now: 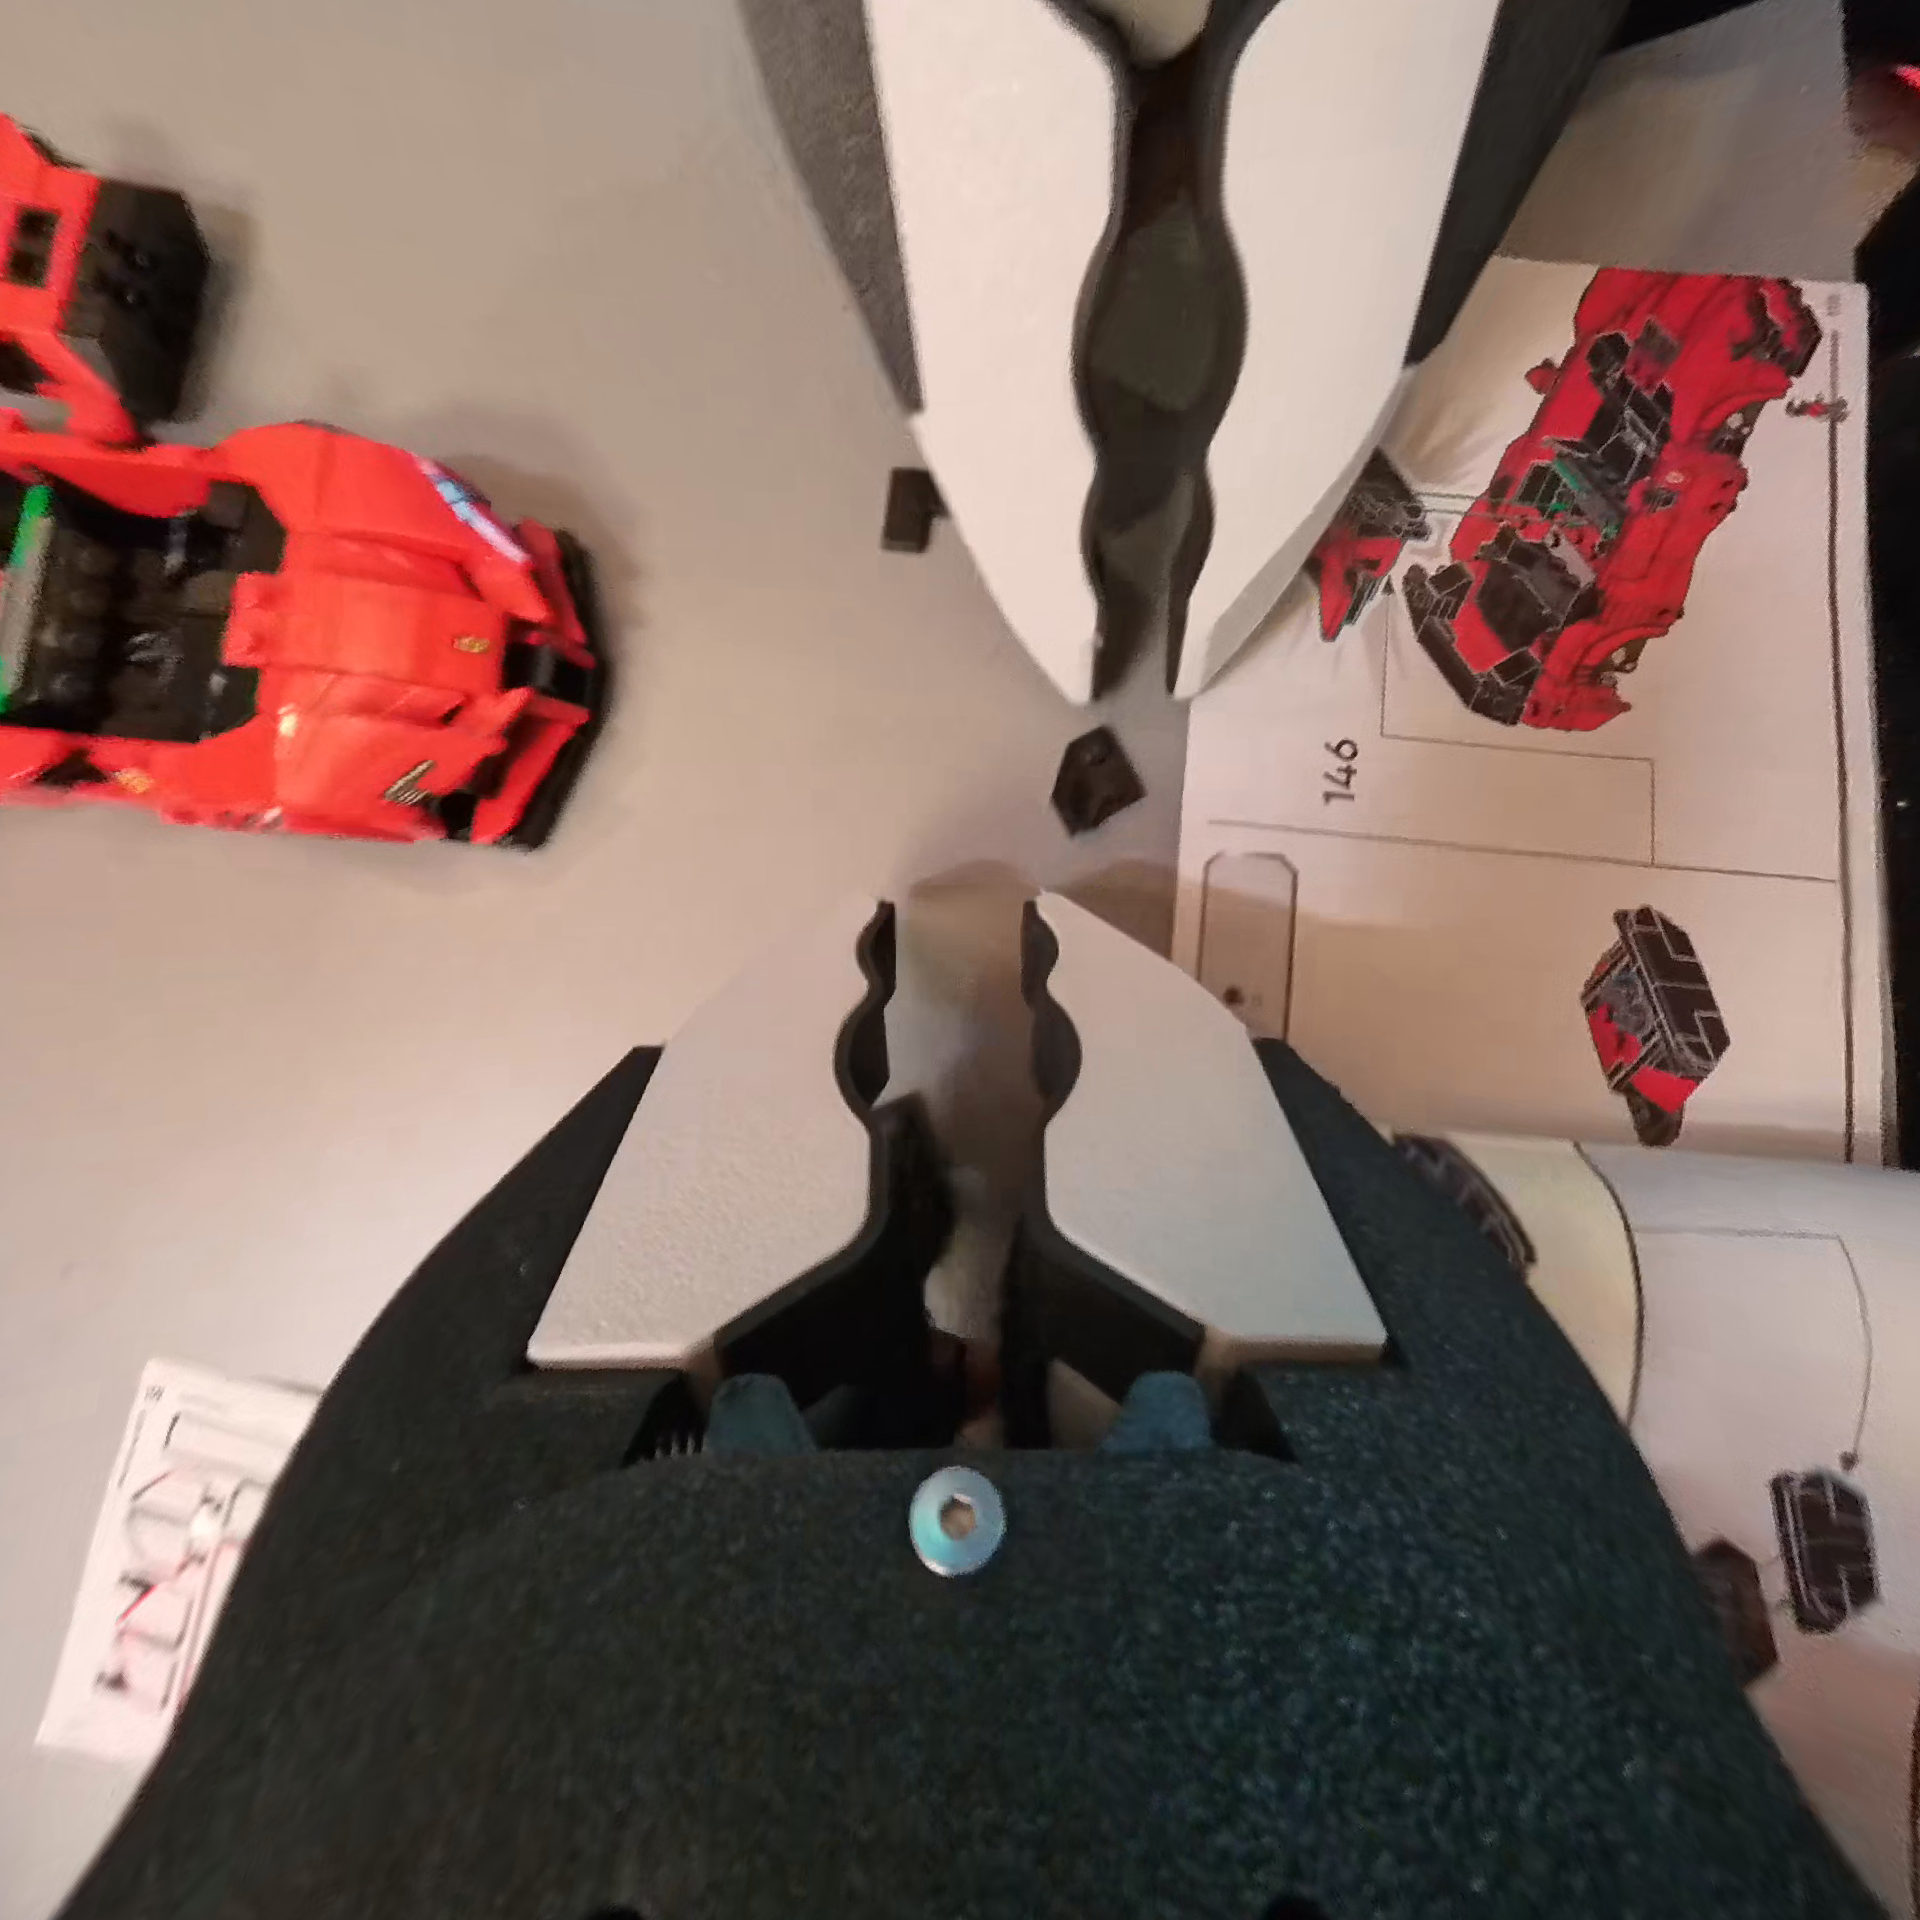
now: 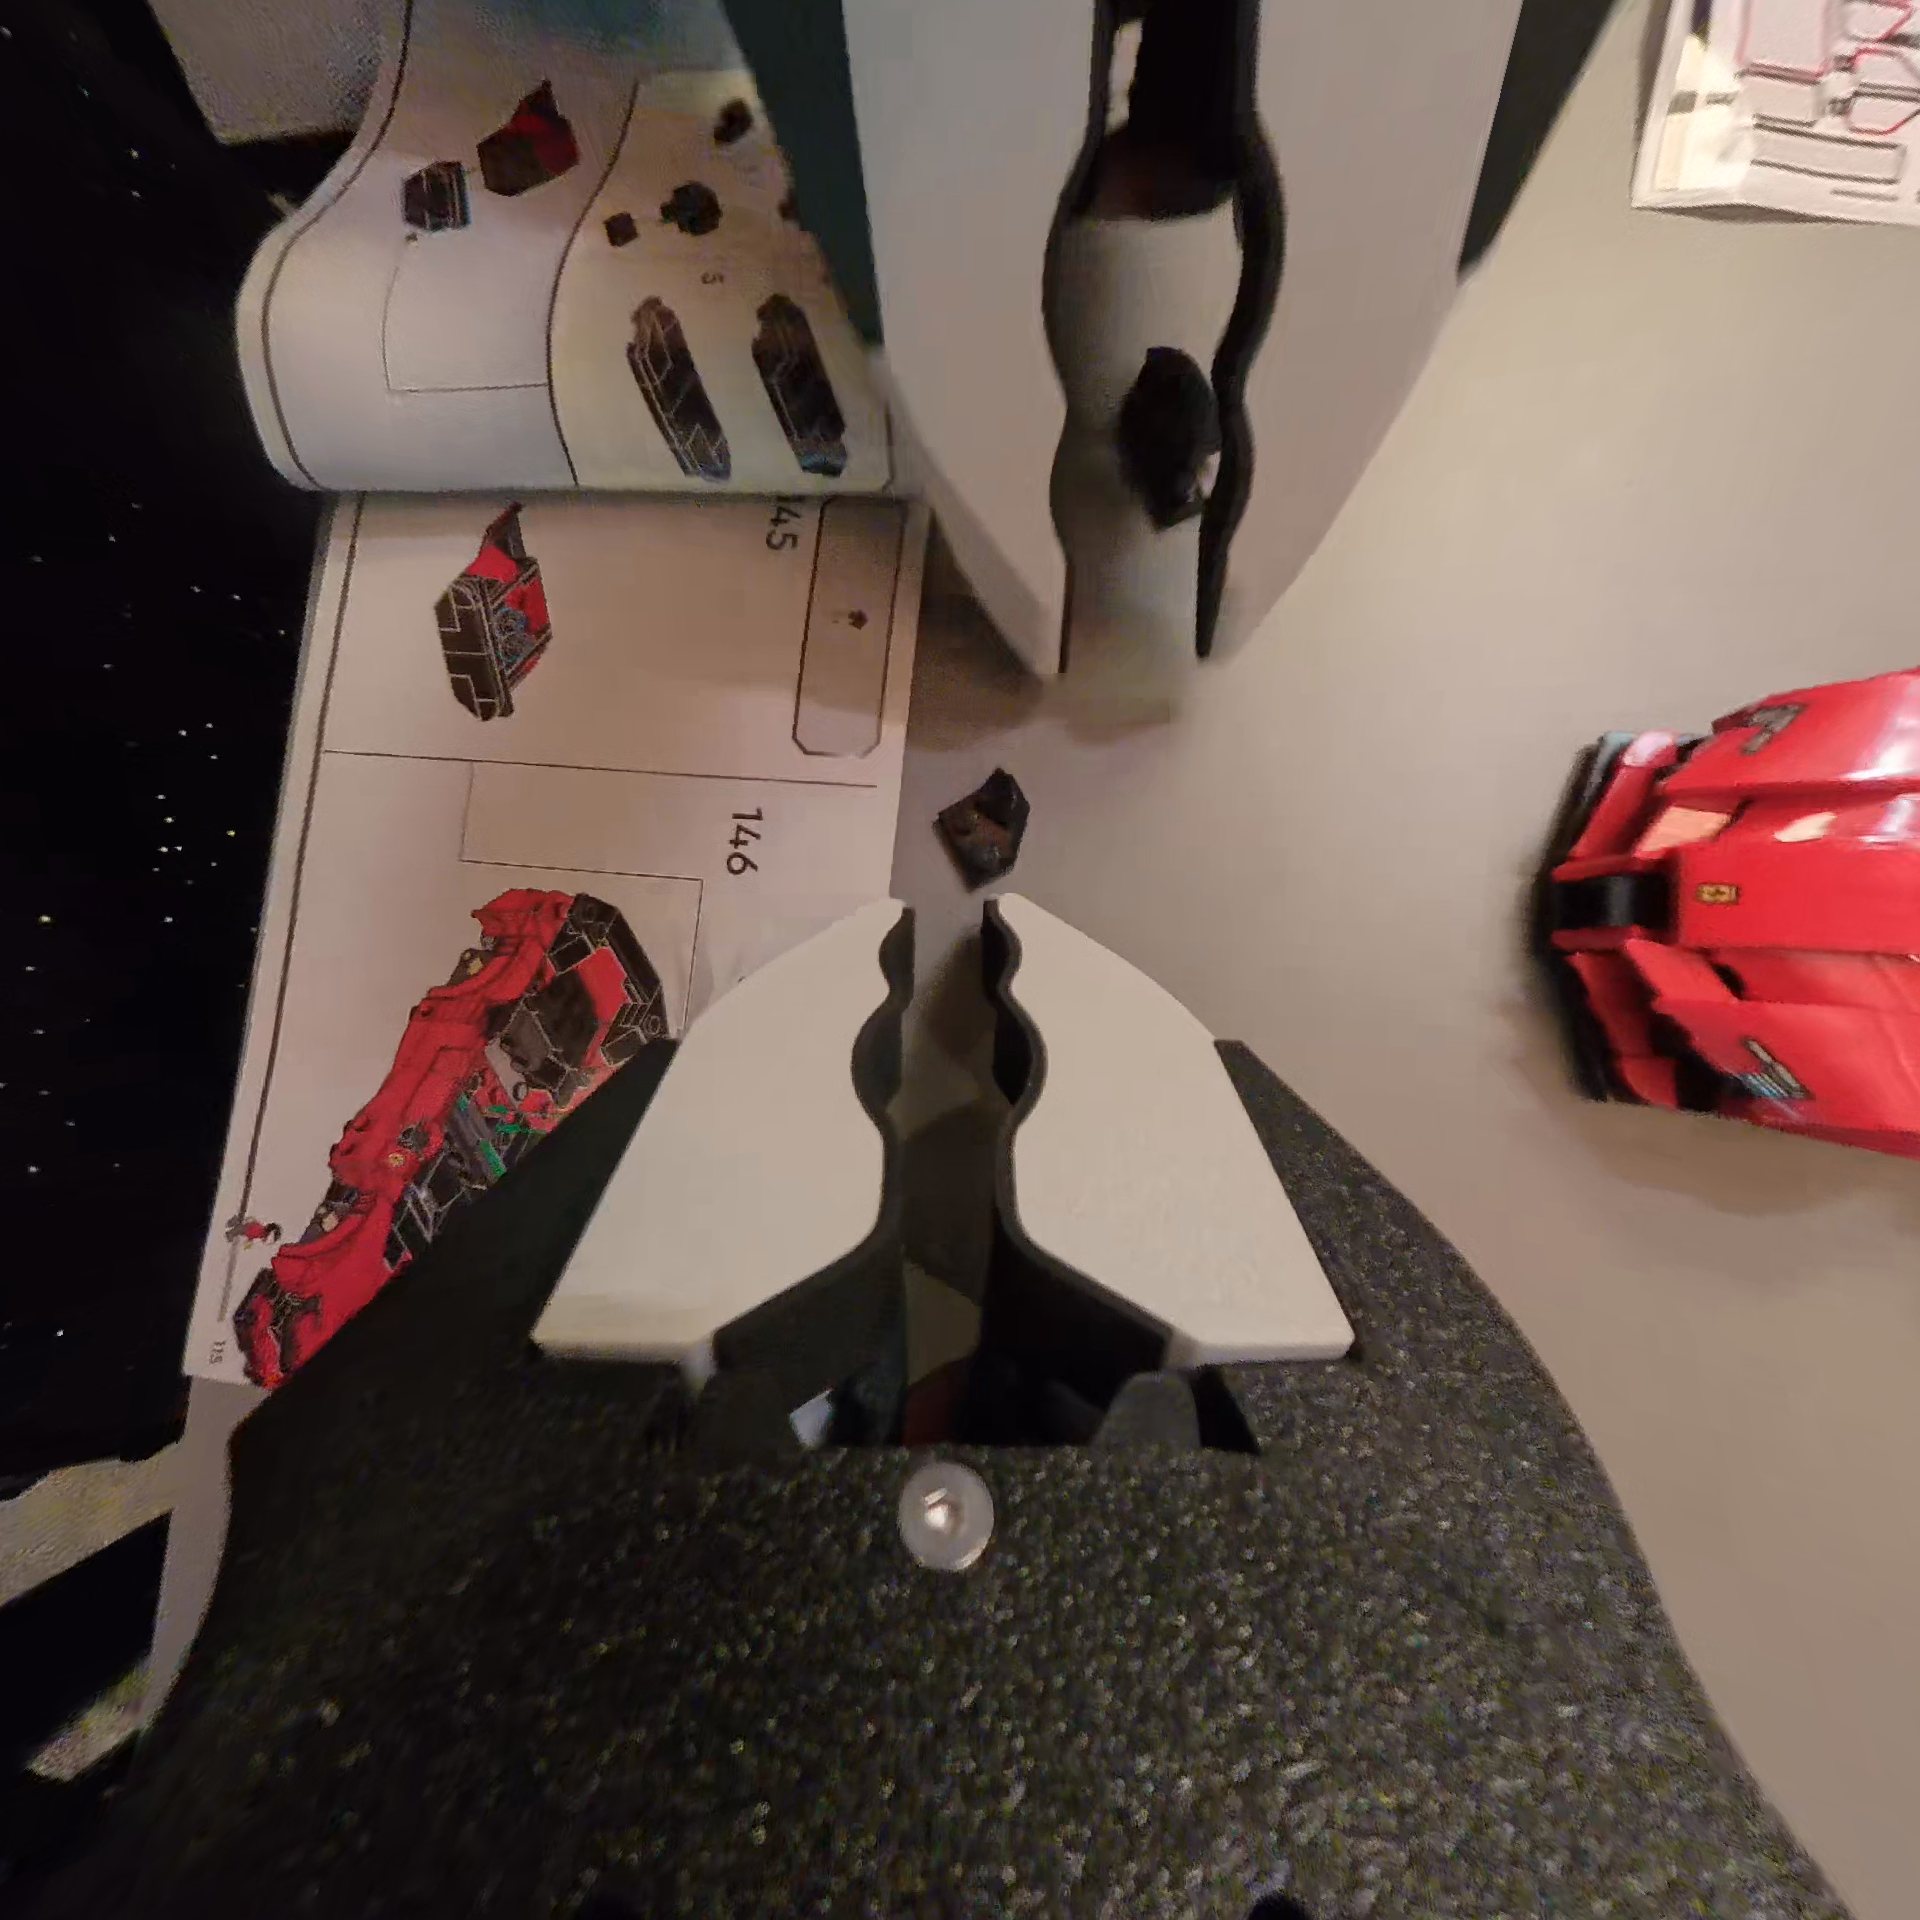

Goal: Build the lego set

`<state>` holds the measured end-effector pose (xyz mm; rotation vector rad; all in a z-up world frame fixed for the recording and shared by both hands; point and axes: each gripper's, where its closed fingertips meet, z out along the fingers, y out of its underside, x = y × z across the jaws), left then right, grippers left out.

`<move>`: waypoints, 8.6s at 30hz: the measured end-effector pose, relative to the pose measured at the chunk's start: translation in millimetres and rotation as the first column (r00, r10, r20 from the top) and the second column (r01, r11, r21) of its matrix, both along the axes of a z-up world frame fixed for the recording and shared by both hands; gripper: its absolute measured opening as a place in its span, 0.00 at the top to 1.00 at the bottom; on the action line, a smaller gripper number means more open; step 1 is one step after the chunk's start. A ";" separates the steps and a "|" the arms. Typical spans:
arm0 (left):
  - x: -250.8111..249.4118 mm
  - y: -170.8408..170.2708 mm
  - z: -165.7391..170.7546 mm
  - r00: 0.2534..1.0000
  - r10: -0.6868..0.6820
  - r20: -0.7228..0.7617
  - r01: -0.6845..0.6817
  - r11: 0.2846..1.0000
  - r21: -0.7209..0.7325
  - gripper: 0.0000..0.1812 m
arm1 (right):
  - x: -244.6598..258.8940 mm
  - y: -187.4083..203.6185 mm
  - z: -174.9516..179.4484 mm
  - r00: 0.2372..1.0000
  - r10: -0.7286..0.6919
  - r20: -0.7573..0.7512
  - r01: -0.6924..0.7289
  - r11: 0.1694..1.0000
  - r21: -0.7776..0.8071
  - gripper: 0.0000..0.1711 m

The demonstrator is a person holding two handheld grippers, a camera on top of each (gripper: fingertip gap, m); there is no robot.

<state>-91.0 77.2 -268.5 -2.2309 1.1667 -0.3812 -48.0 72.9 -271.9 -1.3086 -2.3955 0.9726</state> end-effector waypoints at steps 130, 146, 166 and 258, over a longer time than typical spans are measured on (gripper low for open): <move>-48.7 -63.8 27.8 0.985 0.035 0.166 -0.046 0.997 0.058 0.90 | -29.4 -10.0 0.9 0.856 0.517 -0.026 -0.501 0.840 0.206 0.79; -54.5 -57.4 19.8 0.968 0.122 0.221 -0.130 0.991 0.023 0.90 | -44.1 3.6 -2.9 0.912 -0.399 0.094 0.389 0.915 0.106 0.72; -67.5 -44.1 2.8 0.965 0.201 0.168 -0.202 0.979 -0.012 0.85 | -40.2 1.5 0.2 0.935 -0.351 0.042 0.351 0.936 0.021 0.92; -1.8 -10.5 -2.9 1.000 -0.005 -0.012 0.005 1.000 -0.021 1.00 | -45.0 -2.4 -1.3 0.942 -0.298 -0.155 0.331 0.902 0.278 0.95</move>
